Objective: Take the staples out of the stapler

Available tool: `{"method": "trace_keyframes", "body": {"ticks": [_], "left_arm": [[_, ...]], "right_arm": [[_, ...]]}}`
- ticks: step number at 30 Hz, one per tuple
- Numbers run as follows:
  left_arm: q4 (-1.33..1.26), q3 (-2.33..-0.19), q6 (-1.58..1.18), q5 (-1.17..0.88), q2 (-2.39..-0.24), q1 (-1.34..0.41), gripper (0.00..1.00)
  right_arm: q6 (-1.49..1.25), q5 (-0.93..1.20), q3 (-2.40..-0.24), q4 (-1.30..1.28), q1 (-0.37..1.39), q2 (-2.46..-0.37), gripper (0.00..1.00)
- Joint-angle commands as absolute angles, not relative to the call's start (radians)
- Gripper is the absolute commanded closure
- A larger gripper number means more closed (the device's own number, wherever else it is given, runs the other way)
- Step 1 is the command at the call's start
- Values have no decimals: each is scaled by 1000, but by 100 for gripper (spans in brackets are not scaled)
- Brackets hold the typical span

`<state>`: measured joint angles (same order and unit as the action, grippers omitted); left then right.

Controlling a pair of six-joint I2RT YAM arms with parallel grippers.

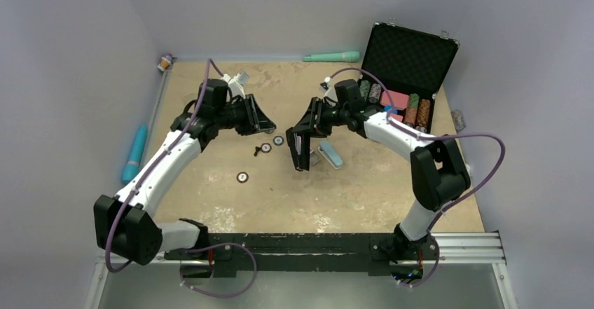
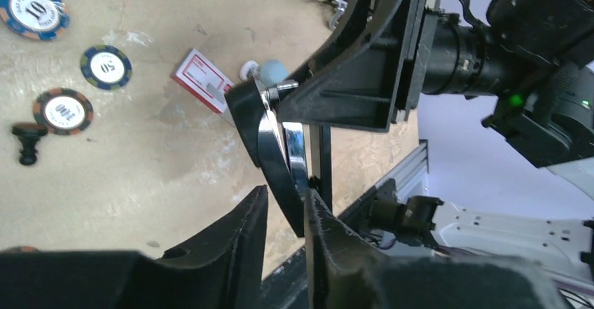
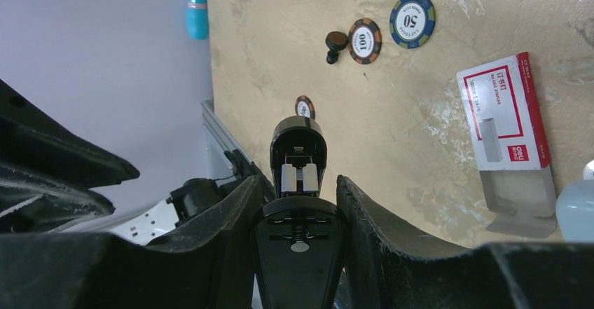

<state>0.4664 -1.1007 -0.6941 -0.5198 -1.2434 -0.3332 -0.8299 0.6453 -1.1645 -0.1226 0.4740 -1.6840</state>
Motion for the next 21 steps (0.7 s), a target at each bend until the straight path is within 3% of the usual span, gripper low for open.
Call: {"method": "trace_keyframes", "body": {"ticks": [1,3,13,21], "left_arm": [[360,-1120,-787,-477,-1356,-325,85],[366,-1148,-827,-472,-1417,-325,100],[377,-1253,-953,-420,-1615,-338,100],[442,-1245,-957,-359,-1648,-370,100]], "right_arm": [[-784,681,-1244,-166,495,-1705,100],[-773,690,-1251,-169,502,-1727,100],[-682,734,-1341,-261,517,-1833,100],[-679,782,-1340,-249,532,-1870,100]]}}
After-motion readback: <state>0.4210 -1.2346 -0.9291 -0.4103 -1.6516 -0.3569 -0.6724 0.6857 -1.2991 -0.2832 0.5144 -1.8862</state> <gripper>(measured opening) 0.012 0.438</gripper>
